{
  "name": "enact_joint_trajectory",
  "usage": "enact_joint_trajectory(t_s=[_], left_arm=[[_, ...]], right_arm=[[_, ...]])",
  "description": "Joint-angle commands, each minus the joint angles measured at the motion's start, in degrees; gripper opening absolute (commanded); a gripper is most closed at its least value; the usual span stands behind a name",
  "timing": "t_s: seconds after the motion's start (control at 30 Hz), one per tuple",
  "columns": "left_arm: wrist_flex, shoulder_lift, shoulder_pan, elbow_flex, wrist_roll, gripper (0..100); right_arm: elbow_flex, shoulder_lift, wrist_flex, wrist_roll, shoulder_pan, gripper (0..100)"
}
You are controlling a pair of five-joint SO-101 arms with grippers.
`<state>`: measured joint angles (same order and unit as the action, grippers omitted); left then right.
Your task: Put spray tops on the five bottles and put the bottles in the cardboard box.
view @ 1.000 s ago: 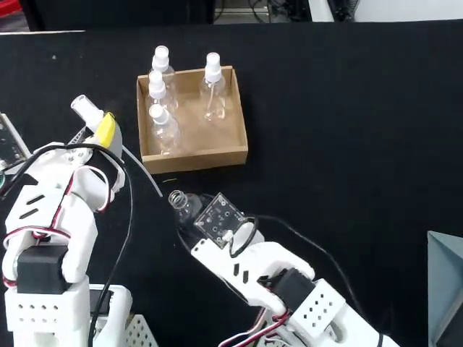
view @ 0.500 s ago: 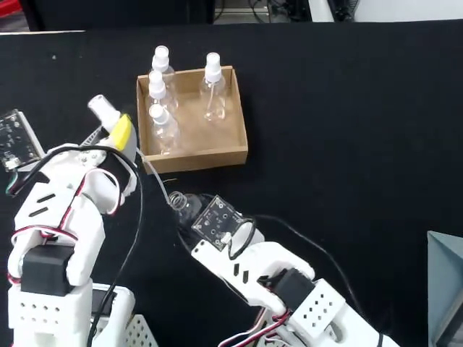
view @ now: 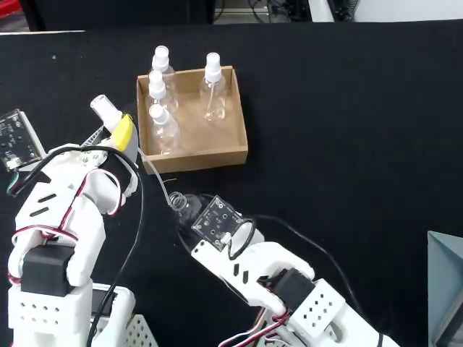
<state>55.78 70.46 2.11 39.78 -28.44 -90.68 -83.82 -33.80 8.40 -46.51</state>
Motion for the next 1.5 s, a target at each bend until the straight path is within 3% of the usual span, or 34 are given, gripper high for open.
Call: enact_joint_trajectory(t_s=[0.0, 0.6, 1.03, 1.47], left_arm=[[-1.41, 0.97, 0.31, -3.74, -0.18, 3], [-1.41, 1.85, 0.84, 0.04, -0.26, 3], [-3.69, 16.44, 5.14, 10.51, 2.73, 3], [-3.52, 20.57, 5.23, 16.13, 4.57, 3]], right_arm=[[-0.40, -1.19, 1.58, 0.79, -0.97, 14.9], [-0.48, -1.19, 1.67, 0.35, -0.97, 14.9], [-0.31, -1.19, 1.67, 0.26, -0.97, 14.9], [-0.04, -1.19, 1.76, -4.57, -0.70, 14.9]])
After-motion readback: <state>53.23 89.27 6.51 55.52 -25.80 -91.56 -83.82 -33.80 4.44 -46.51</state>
